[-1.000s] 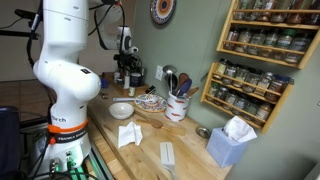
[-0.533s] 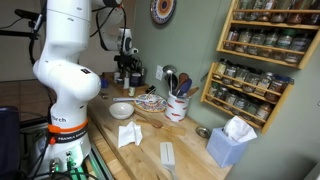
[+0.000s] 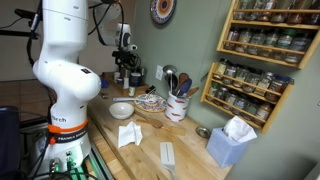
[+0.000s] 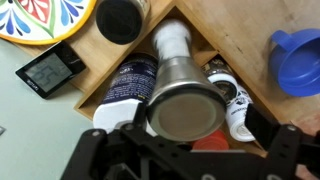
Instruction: Put the salt cellar in the brown box
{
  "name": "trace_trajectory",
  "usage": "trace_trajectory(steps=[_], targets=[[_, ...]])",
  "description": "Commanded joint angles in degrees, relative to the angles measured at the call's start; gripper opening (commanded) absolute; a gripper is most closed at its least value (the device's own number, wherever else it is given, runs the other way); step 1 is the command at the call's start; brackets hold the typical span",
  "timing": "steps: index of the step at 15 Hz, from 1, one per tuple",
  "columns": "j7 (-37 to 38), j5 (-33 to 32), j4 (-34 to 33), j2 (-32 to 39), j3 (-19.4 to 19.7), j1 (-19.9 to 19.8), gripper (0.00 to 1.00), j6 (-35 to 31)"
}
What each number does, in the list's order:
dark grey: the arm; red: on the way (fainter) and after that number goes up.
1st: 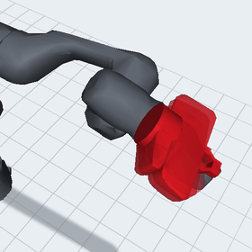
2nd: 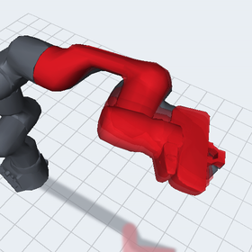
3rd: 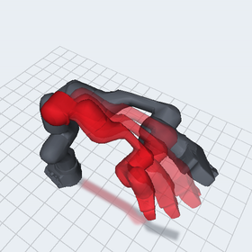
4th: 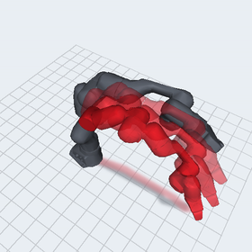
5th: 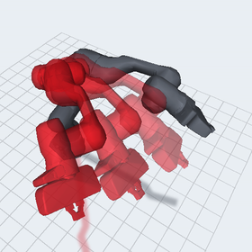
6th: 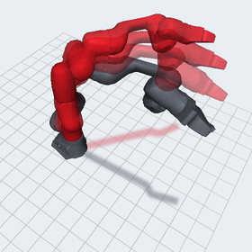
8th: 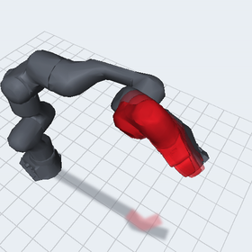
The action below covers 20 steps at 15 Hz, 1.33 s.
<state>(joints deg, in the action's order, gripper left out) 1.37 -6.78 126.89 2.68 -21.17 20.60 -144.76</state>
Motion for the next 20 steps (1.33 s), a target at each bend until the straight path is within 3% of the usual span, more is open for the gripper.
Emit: trace_trajectory(steps=[1,6,13,15,16,17,20], targets=[[1.56,2.85,5.69,-7.85,0.30,-0.09,1.00,3.34],[5.82,2.56,10.15,-15.32,0.77,-0.91,1.00,9.91],[12.29,11.52,12.73,-26.77,1.07,-0.27,1.00,28.09],[14.35,11.77,12.53,-29.72,0.23,-0.36,1.00,28.76],[13.04,8.58,11.71,-30.28,-0.86,-0.40,1.00,29.11],[12.15,10.04,10.29,-26.78,0.09,-0.97,1.00,28.08],[12.20,9.66,10.35,-29.12,-0.77,-0.72,1.00,28.38]])
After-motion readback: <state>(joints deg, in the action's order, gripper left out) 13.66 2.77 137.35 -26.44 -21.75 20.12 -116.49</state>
